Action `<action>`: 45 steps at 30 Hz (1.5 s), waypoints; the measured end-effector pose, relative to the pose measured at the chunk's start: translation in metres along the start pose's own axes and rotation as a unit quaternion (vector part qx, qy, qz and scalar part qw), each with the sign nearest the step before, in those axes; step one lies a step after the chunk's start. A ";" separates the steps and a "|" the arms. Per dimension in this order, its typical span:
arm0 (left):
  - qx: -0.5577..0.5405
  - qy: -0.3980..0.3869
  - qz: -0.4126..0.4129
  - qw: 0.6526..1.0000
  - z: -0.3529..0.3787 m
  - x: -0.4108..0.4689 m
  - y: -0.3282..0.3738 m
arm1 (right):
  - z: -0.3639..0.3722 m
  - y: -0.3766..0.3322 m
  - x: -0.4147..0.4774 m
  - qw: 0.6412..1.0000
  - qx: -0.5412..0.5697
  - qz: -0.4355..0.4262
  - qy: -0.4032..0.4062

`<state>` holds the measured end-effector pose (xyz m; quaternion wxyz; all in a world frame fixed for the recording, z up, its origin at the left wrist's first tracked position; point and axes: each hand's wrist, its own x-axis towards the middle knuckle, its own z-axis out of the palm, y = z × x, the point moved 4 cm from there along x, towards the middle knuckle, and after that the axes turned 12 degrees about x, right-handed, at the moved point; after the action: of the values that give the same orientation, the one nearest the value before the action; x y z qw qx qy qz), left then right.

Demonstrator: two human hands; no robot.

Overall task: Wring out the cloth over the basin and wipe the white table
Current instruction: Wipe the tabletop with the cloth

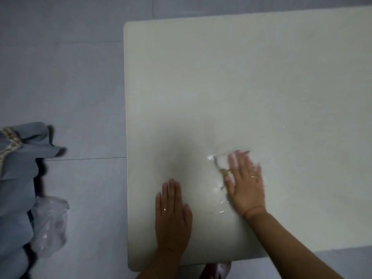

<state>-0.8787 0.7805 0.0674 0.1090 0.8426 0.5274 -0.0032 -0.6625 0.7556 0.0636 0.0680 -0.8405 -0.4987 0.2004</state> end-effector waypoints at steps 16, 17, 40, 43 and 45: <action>0.062 -0.029 -0.017 0.998 0.013 -0.008 0.000 | 0.017 -0.001 -0.056 0.996 0.039 0.073 0.043; 0.061 -0.027 -0.016 0.998 0.013 -0.008 0.001 | 0.022 -0.016 -0.064 0.993 0.044 0.099 0.056; 0.047 0.028 -0.016 0.998 0.011 -0.016 -0.001 | 0.033 0.019 -0.139 0.998 -0.027 -0.053 -0.020; 0.046 0.030 -0.017 0.998 0.010 -0.016 -0.001 | 0.025 0.026 -0.133 0.998 0.013 0.067 0.003; 0.043 0.030 -0.017 0.998 0.010 -0.016 0.001 | 0.027 0.018 -0.129 0.995 0.021 0.096 0.016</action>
<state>-0.8840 0.7645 0.0600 0.0571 0.8369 0.5443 -0.0024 -0.7133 0.6326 0.0686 0.0744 -0.8861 -0.4102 0.2026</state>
